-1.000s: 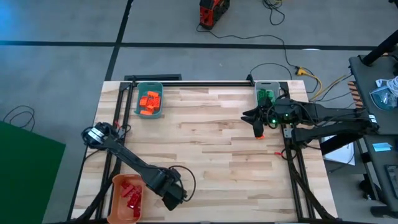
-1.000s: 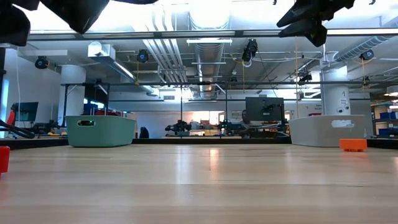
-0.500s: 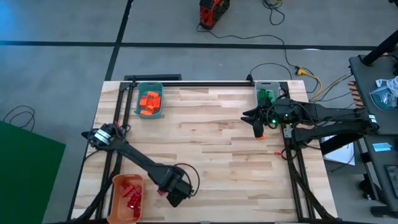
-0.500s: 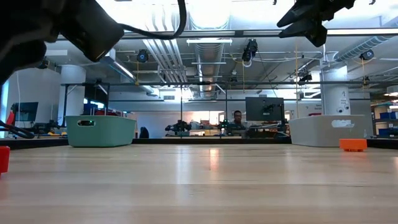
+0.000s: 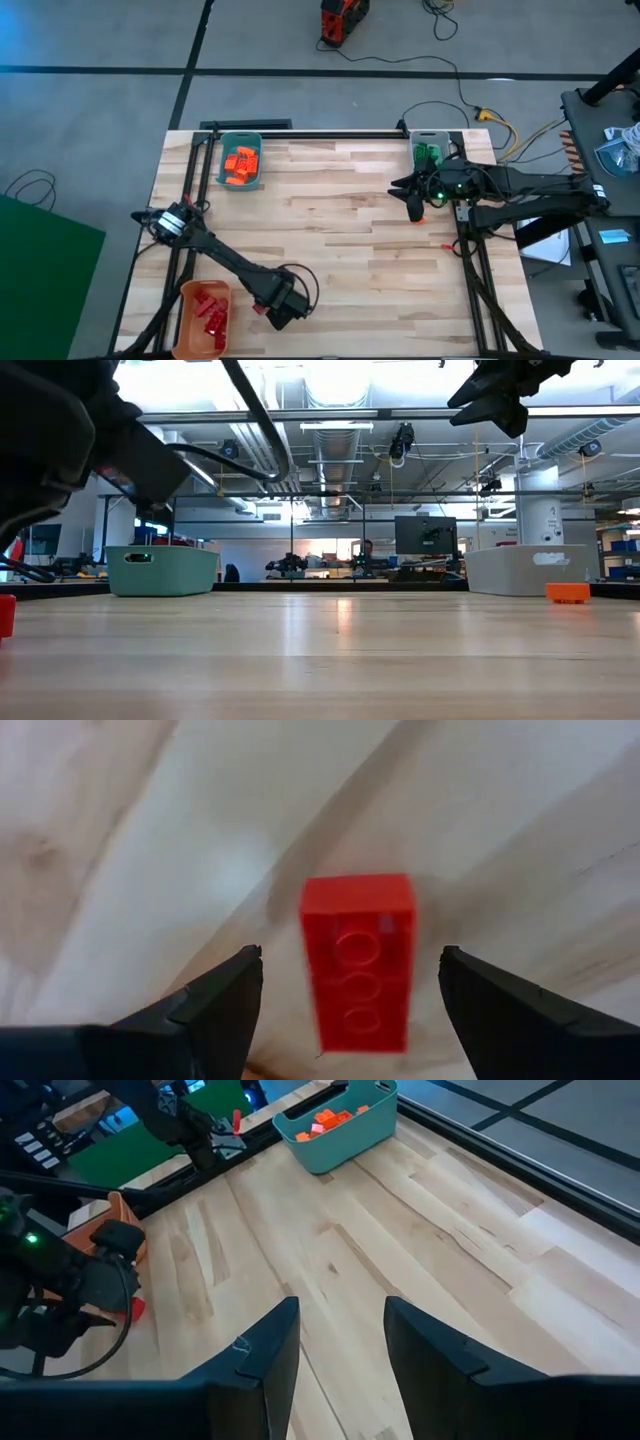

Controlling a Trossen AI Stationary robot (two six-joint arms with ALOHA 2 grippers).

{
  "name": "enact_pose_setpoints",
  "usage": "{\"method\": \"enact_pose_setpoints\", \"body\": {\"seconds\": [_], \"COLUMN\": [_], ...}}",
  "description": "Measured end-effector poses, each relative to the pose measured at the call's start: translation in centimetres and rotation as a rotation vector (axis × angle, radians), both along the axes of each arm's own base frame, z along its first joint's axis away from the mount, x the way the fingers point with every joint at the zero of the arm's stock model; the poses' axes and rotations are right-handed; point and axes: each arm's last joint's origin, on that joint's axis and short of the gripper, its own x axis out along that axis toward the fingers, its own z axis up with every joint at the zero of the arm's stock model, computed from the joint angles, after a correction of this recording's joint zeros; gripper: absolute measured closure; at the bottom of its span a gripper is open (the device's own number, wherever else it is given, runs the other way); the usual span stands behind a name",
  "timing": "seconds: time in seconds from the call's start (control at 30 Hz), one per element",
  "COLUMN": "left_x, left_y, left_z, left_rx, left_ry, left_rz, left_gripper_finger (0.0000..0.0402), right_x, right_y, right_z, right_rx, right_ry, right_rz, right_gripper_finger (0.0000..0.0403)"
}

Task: Sort blocks
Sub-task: Put the red game piece into the orange bin

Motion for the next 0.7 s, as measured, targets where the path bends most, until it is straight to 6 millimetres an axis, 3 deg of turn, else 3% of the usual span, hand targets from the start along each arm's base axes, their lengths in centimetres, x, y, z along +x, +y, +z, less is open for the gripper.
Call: {"method": "enact_pose_setpoints", "body": {"seconds": [0.23, 0.7], "left_x": [0.1, 0.1], "left_y": [0.0, 0.1], "left_z": [-1.2, -1.4], "left_rx": [-0.037, -0.011], "left_ry": [-0.043, -0.068], "left_rz": [0.046, 0.041], "left_gripper_finger": [0.013, 0.0169], "right_x": [0.0, 0.0], "right_y": [0.0, 0.0], "right_z": [0.0, -0.1], "right_rx": [0.001, 0.004], "right_ry": [0.001, 0.0], "right_rz": [-0.001, -0.005], "right_gripper_finger": [0.0275, 0.0272]}}
